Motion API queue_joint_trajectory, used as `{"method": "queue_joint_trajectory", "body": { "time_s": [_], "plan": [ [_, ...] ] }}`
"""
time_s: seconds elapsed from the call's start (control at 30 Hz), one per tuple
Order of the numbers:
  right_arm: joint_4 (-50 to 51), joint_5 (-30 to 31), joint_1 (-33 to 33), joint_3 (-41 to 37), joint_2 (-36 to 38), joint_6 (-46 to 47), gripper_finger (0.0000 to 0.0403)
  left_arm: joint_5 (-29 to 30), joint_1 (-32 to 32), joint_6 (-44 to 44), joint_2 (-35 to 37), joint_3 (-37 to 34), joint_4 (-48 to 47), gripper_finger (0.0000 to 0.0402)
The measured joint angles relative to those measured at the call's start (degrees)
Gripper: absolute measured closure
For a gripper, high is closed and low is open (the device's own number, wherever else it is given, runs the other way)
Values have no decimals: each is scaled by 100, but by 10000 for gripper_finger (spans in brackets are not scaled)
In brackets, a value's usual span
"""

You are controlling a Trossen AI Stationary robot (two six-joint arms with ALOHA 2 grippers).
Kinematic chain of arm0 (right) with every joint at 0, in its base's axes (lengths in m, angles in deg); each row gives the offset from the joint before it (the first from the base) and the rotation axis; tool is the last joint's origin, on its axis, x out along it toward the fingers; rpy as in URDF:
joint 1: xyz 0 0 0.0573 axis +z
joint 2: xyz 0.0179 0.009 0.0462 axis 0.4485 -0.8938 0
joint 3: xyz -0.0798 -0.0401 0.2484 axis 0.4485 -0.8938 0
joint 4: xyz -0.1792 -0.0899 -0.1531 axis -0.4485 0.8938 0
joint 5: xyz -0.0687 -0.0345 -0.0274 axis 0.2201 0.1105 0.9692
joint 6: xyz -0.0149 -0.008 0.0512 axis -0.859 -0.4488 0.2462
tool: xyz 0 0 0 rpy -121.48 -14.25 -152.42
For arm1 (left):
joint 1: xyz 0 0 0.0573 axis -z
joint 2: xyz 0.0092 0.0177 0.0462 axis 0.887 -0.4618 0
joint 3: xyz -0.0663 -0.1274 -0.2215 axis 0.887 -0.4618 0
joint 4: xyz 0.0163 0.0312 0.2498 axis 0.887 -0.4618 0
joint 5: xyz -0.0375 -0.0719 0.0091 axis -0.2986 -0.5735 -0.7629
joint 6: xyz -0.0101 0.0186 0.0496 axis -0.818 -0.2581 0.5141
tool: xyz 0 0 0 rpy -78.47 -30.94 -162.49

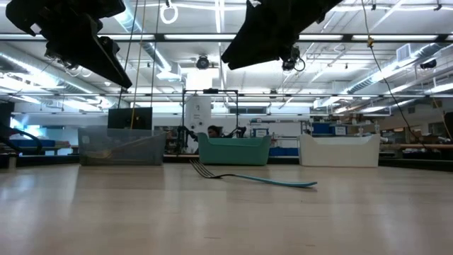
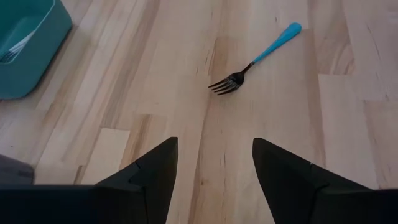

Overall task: Sort silverware by color (type)
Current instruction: Put the blue fork into the white bin

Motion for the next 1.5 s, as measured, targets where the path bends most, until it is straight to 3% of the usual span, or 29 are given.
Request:
{"method": "queue_joint_trajectory", "body": {
  "time_s": [0.4, 0.67, 1.5],
  "plan": [
    [45, 345, 242, 0, -16, 278, 229, -2, 0, -304, 0, 0, 46, 185],
    [-213, 380, 278, -7, -578, 274, 229, 0, -31, -186, 0, 0, 245, 185],
    [-1971, 452, 189, -4, -1477, -213, 229, -2, 13, -144, 0, 0, 297, 185]
  ]
}}
